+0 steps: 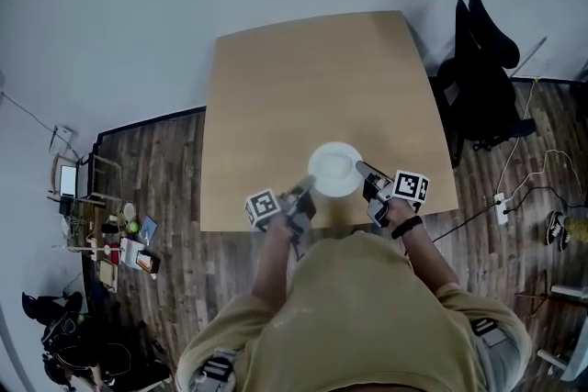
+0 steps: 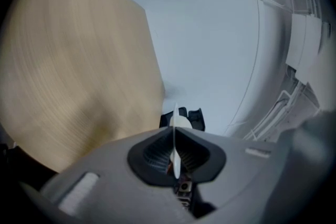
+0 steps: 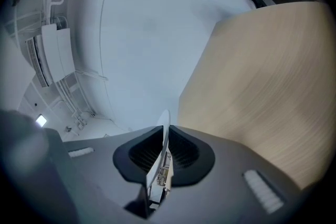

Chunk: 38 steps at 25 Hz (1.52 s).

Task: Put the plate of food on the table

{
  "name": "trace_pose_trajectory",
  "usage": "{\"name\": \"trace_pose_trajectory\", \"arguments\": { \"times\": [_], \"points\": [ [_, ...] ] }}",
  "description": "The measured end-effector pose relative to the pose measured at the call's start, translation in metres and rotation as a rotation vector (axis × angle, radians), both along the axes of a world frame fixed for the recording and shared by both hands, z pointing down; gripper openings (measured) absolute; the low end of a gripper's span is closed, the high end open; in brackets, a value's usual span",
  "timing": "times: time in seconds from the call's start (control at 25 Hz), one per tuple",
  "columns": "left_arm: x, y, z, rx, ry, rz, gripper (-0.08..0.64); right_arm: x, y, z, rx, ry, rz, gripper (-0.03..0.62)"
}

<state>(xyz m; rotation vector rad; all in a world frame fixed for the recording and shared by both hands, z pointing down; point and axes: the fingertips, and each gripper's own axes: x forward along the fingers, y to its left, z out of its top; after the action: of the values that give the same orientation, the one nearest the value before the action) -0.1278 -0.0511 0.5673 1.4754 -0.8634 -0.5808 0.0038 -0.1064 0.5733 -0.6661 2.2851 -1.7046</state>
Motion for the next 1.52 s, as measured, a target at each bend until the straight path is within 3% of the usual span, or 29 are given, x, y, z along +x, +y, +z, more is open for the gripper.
{"name": "trace_pose_trajectory", "arguments": {
  "times": [0.4,0.64,0.92,1.52],
  "points": [
    [0.006,-0.011,0.003,-0.035,-0.039,-0.012,0.012,0.009,-0.011,0.003,-0.03,-0.033,-0.001,0.031],
    [0.01,-0.047,0.006,-0.002,-0.066,0.026,0.011,0.012,-0.043,0.011,-0.034,-0.02,0.022,0.031],
    [-0.004,-0.097,0.015,-0.017,-0.077,0.02,0.011,-0.002,-0.091,0.013,-0.025,0.046,-0.001,0.032],
    [-0.03,-0.144,0.046,-0.065,-0.208,0.051,0.015,-0.029,-0.132,0.049,-0.056,0.138,-0.051,0.031]
  ]
}}
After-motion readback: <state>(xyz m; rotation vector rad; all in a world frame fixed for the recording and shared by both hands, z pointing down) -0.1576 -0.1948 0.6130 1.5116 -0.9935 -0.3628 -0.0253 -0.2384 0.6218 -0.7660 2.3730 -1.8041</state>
